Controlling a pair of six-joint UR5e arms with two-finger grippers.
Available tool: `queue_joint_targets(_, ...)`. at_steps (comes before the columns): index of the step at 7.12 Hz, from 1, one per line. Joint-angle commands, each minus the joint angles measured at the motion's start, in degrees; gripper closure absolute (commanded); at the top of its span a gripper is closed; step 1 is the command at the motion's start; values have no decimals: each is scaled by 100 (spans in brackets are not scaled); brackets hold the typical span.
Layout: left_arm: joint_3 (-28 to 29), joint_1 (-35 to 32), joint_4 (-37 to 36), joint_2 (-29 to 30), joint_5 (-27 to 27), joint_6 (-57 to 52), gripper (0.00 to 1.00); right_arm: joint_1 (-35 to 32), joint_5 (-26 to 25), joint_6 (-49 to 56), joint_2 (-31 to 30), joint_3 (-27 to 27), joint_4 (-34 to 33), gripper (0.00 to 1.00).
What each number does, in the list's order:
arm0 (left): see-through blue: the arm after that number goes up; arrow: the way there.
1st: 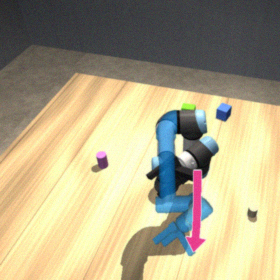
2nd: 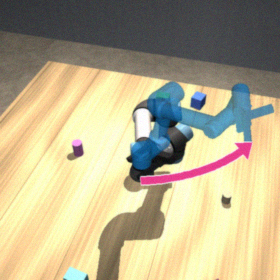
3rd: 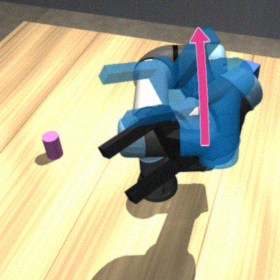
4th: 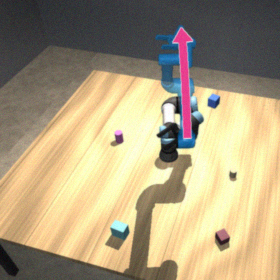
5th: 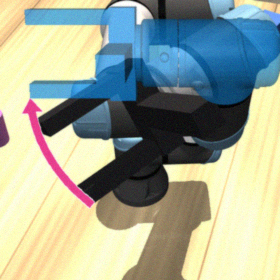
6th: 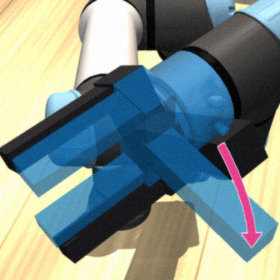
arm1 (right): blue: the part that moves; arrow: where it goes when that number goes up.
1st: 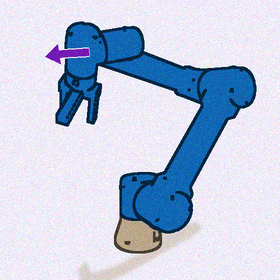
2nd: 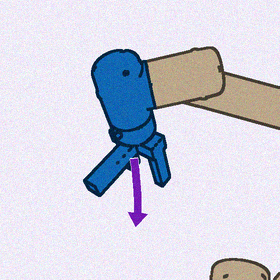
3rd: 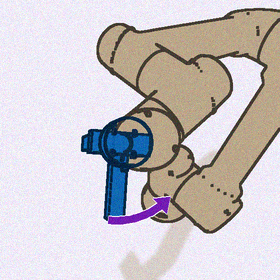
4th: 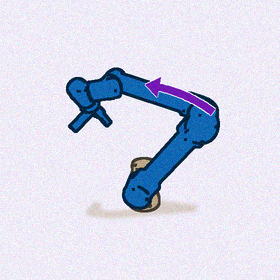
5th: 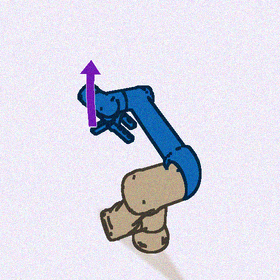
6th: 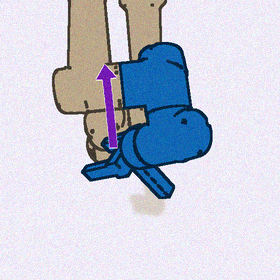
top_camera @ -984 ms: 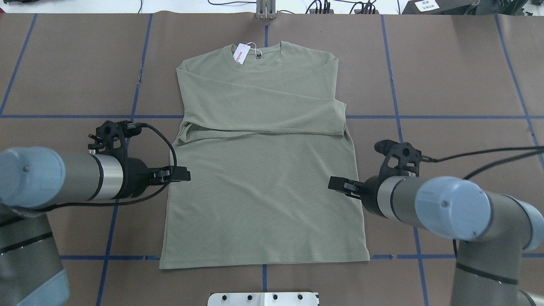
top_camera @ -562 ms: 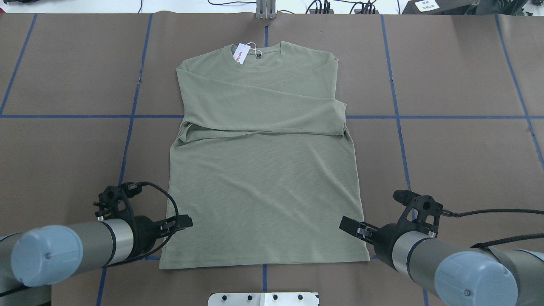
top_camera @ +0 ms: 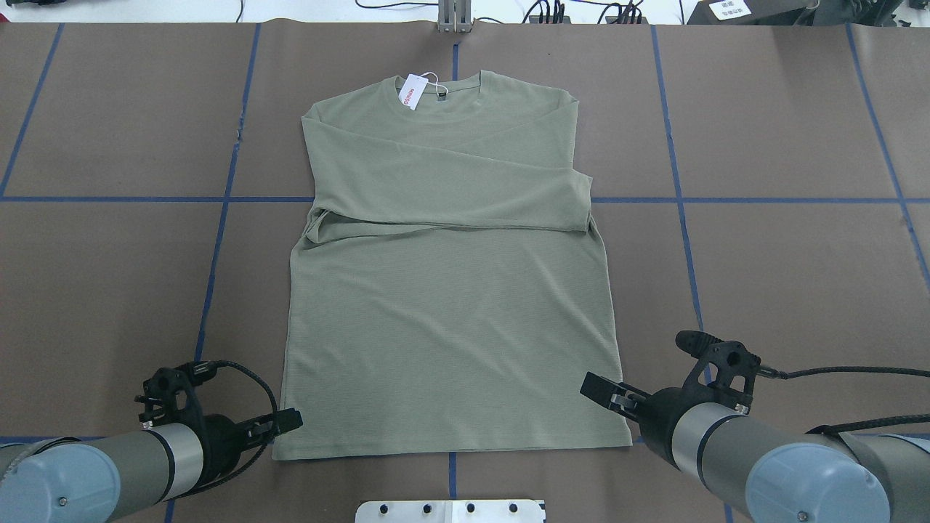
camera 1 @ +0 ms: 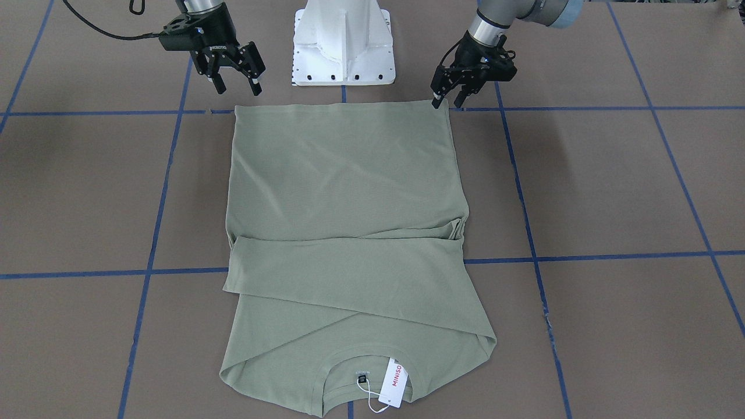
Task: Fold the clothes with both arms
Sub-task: 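Move both grippers down to the shirt hem corners, then grasp the hem corners nearest the robot with both grippers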
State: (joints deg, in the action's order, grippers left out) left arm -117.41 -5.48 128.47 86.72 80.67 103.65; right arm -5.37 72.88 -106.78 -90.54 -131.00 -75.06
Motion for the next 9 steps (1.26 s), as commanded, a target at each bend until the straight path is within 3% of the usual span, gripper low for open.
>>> queue_joint_targets(1, 139, 82, 3, 20, -17, -3, 28, 1, -55, -1, -16, 5, 0, 2)
queue_joint_targets(5, 218, 267, -6, 91, -17, -3, 28, 1, -116, -1, -16, 5, 0, 2)
queue_joint_targets(6, 210, 267, -6, 117, -25, 6, 34, 1, -125, -1, -25, 5, -9, 2)
queue_joint_targets(7, 218, 258, -15, 213, -34, 23, 48, 1, -134, -1, -25, 5, -9, 2)
queue_joint_targets(9, 218, 258, -6, 232, -52, 15, 93, 1, -134, -1, -16, 5, -9, 2)
